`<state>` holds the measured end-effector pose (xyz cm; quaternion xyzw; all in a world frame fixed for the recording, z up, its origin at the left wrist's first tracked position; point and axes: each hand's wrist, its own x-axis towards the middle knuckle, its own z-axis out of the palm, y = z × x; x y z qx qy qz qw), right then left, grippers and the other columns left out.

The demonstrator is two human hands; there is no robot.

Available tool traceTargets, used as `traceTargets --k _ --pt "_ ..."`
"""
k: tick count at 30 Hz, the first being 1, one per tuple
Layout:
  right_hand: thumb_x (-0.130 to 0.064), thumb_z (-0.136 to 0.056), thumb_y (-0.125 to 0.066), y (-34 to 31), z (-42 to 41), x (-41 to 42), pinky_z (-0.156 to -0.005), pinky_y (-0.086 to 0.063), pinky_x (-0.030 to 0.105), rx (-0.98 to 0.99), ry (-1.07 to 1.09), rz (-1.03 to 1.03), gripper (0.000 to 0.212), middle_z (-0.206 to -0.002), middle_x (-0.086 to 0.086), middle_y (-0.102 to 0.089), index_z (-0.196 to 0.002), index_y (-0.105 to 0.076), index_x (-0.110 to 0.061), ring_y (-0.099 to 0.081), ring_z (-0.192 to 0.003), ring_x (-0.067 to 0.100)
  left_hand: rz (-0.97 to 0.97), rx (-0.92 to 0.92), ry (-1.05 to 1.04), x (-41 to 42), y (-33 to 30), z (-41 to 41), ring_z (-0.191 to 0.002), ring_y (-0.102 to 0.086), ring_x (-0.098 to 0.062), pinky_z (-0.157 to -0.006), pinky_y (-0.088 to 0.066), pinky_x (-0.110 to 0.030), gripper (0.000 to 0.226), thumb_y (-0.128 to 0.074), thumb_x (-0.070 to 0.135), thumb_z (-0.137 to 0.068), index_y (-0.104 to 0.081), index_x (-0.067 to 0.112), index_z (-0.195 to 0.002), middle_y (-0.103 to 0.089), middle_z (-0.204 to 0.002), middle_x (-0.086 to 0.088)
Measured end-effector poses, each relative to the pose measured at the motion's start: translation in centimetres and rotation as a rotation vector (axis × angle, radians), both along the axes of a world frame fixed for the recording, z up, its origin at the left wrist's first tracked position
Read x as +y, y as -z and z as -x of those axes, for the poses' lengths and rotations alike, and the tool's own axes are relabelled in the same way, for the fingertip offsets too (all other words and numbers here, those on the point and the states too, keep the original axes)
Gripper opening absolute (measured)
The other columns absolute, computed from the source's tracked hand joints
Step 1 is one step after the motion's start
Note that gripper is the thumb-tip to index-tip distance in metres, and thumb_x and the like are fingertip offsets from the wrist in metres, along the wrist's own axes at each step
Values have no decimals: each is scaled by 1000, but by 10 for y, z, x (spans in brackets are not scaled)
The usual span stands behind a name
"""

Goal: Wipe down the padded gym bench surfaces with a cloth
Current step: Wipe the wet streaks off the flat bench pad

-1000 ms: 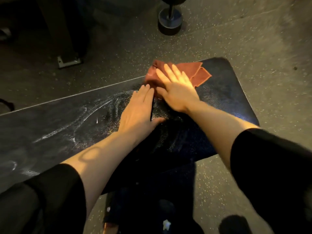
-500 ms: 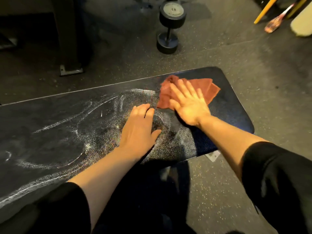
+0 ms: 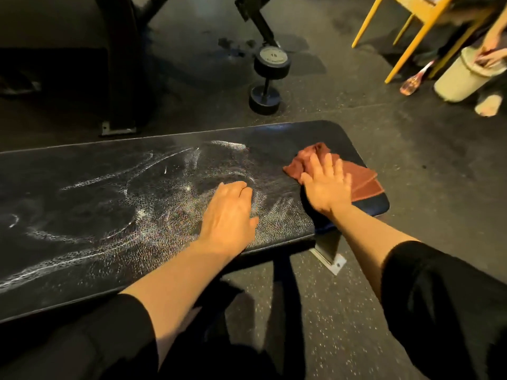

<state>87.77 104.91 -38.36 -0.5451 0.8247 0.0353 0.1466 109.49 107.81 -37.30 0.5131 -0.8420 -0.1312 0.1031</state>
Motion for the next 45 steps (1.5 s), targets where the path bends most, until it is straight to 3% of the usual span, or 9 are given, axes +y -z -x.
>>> traceTargets --k 5,9,12,19,26,33,36,40,45 --pt "-43 -102 -20 7 -59 39 -117 9 43 -71 -381 89 55 -159 -3 15 -152 2 -33 18 -145 16 -12 -56 -20 27 -11 15 -131 -37 -23 -116 -15 -35 58 -65 39 -85 -46 7 -130 -46 -138 -7" --pt "-45 -102 -17 2 10 51 -119 5 43 -34 -160 47 56 -160 -2 14 -152 3 -32 15 -146 17 -103 -196 3 35 -9 19 -143 -22 -21 -118 -6 -34 72 -55 45 -92 -26 8 -146 -24 -155 -8" --pt "-44 -101 -18 3 16 49 -118 5 46 -19 8 43 57 -160 2 13 -152 2 -28 15 -146 23 -127 -164 -25 33 -13 22 -141 -25 -22 -116 -9 -32 65 -58 42 -91 -33 10 -143 -28 -154 -7" --pt "-47 -101 -17 10 -25 79 -118 9 39 -47 -424 121 56 -159 -3 16 -151 4 -33 19 -145 16 -166 -129 -70 44 -15 21 -145 -14 -24 -115 -9 -34 67 -56 38 -93 -27 15 -148 -18 -159 -4" --pt "-45 -101 -18 16 35 85 -118 8 45 1 -40 139 58 -160 2 12 -153 0 -28 17 -146 22 -139 -117 -43 42 -5 19 -146 -15 -20 -117 0 -35 71 -56 39 -92 -24 12 -149 -19 -158 -8" --pt "-53 -97 -10 25 -8 105 -118 8 39 -32 -348 262 60 -160 -2 7 -152 -2 -31 13 -147 18 -115 -102 -31 44 -1 17 -146 -12 -21 -117 -3 -35 68 -54 38 -94 -24 11 -149 -19 -158 -5" --pt "-53 -96 -9 25 38 110 -119 8 41 -25 -176 235 59 -161 -3 7 -152 -2 -33 13 -147 18 -119 -86 -26 42 5 15 -146 -12 -20 -118 -4 -37 67 -54 37 -94 -25 11 -148 -20 -158 -7" --pt "-42 -101 -26 23 9 108 -116 9 50 -102 63 282 58 -161 5 6 -153 -8 -23 15 -146 26 -55 -109 -26 43 10 20 -145 -18 -26 -119 -4 -40 61 -56 27 -95 -29 5 -144 -24 -155 -13" --pt "-36 -101 -33 32 -22 135 -117 10 42 -82 -260 373 58 -161 3 4 -153 -9 -25 13 -147 22 149 -61 59 63 16 44 -140 -29 -32 -118 -6 -32 67 -55 -14 -77 -39 5 -139 -35 -149 -12"
